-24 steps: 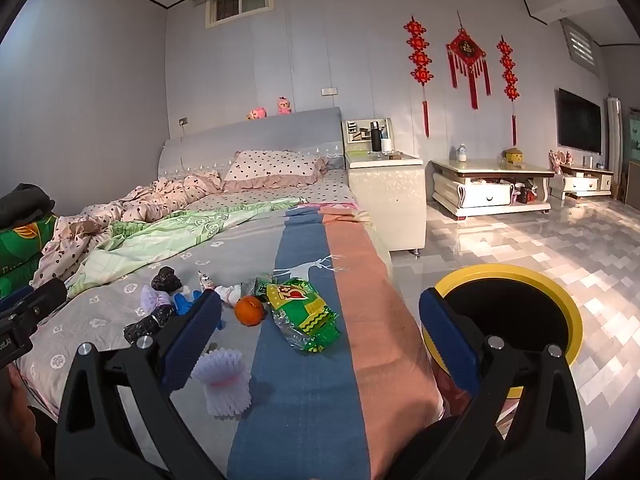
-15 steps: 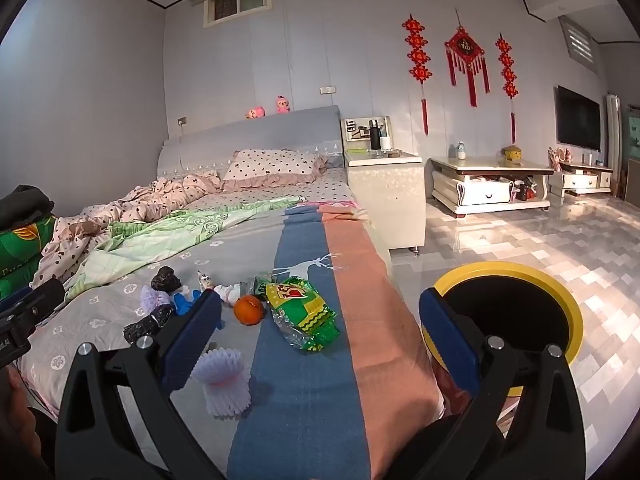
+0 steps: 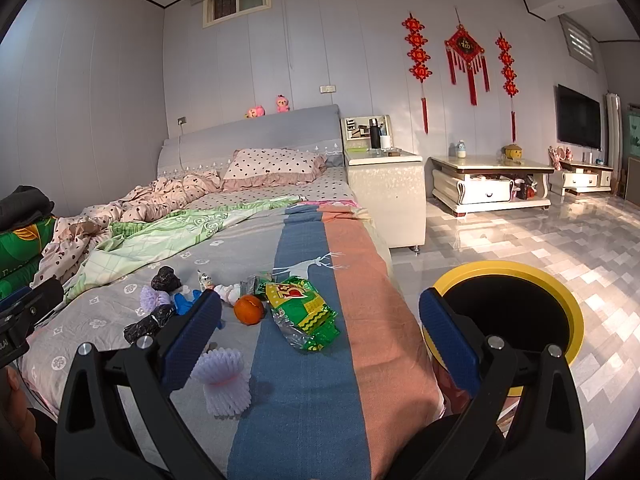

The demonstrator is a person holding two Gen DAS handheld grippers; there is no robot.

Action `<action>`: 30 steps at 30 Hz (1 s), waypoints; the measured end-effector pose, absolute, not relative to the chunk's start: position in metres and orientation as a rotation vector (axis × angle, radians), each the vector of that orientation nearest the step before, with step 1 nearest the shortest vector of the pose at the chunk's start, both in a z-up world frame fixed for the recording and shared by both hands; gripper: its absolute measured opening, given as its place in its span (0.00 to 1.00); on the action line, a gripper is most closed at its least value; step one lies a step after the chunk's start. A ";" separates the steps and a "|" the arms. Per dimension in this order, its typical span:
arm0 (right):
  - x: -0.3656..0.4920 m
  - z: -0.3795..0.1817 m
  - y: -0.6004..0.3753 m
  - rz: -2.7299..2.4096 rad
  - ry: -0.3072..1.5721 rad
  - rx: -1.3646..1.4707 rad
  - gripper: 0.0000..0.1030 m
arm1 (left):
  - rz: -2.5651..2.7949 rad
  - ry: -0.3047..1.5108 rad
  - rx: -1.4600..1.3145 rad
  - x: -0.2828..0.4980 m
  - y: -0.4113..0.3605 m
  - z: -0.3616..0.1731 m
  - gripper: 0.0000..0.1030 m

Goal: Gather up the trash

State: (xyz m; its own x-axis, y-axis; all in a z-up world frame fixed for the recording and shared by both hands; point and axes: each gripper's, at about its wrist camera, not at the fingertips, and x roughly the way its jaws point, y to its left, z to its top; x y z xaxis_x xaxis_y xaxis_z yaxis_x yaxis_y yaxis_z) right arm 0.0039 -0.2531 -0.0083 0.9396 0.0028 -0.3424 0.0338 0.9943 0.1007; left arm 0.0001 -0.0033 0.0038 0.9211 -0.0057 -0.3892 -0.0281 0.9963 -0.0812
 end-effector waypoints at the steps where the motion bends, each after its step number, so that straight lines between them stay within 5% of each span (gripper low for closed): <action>1: 0.004 -0.008 -0.253 -0.015 0.350 0.106 0.92 | 0.010 0.400 -0.086 0.000 -0.004 0.004 0.93; 30: 0.006 -0.015 -0.253 -0.013 0.359 0.115 0.92 | 0.008 0.400 -0.089 0.002 -0.002 0.001 0.93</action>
State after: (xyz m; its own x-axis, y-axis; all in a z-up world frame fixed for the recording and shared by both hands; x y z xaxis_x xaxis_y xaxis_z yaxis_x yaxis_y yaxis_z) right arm 0.0059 -0.2531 -0.0147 0.9361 0.0081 -0.3517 0.0328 0.9934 0.1101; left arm 0.0024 -0.0019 0.0013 0.9209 -0.0102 -0.3896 -0.0251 0.9960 -0.0853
